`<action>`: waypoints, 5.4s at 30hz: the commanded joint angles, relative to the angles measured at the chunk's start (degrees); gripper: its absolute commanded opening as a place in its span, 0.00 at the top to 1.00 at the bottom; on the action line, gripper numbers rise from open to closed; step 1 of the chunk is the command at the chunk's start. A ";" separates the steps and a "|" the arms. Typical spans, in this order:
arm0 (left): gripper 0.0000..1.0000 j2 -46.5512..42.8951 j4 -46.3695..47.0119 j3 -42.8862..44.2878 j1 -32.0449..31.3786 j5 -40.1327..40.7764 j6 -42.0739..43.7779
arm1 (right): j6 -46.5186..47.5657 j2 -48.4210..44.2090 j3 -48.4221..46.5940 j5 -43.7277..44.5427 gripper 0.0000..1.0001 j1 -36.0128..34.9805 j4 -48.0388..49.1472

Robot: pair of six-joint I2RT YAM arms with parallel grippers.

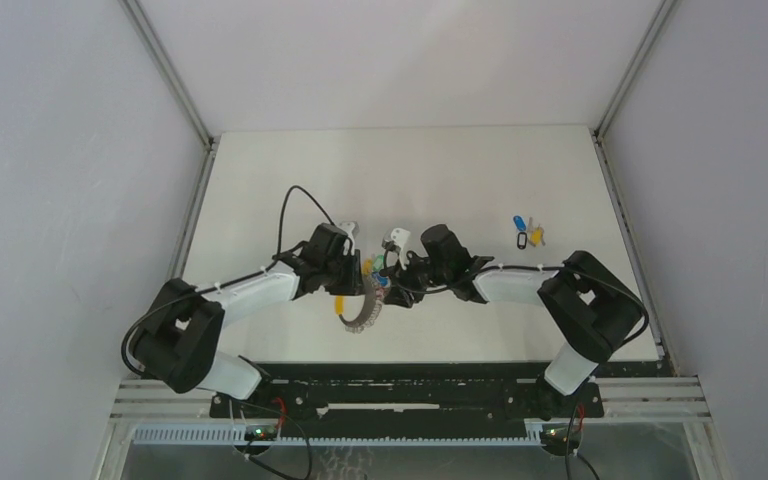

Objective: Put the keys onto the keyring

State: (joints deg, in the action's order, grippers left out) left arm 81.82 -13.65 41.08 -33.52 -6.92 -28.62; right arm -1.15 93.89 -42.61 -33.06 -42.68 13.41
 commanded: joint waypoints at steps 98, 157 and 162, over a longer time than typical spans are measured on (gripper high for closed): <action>0.74 3.78 4.90 -3.04 1.61 -4.57 -1.92 | -11.64 11.21 -12.98 6.99 0.88 -1.45 -7.08; 0.31 -31.57 29.79 -23.65 10.83 -18.69 -13.99 | -3.42 -4.29 -7.54 10.38 1.00 -1.46 0.80; 0.29 -30.91 21.73 -20.18 4.13 -9.81 -7.71 | -5.43 -3.69 -8.31 12.34 1.00 -2.61 -0.28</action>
State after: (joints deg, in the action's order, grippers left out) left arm 50.96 12.53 18.65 -24.58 -22.83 -41.43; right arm -3.77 90.13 -49.76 -23.11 -44.40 12.08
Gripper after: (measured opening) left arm 0.706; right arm 0.012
